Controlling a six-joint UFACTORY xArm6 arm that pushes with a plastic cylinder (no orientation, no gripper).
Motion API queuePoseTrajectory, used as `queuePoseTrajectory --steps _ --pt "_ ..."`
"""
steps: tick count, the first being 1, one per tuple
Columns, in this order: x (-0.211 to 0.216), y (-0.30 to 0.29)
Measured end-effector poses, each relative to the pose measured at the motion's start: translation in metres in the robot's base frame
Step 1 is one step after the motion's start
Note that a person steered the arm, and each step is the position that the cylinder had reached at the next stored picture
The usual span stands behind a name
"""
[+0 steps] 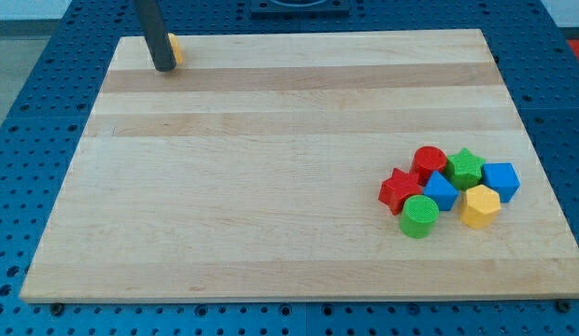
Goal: Place your arm at the bottom of the green circle
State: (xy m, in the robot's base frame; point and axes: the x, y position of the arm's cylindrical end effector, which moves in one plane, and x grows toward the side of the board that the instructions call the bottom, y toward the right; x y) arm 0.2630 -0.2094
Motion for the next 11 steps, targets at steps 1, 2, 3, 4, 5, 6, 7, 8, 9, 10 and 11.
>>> queuePoseTrajectory --steps 1,2,3,4,5,6,7,8,9,10,11 --pt "0.000 0.000" --pt "0.025 0.006" --pt "0.074 0.033" --pt "0.125 0.063" --pt "0.182 0.098" --pt "0.239 0.143" --pt "0.290 0.201" --pt "0.329 0.248" --pt "0.332 0.297" --pt "0.332 0.337" --pt "0.328 0.365"
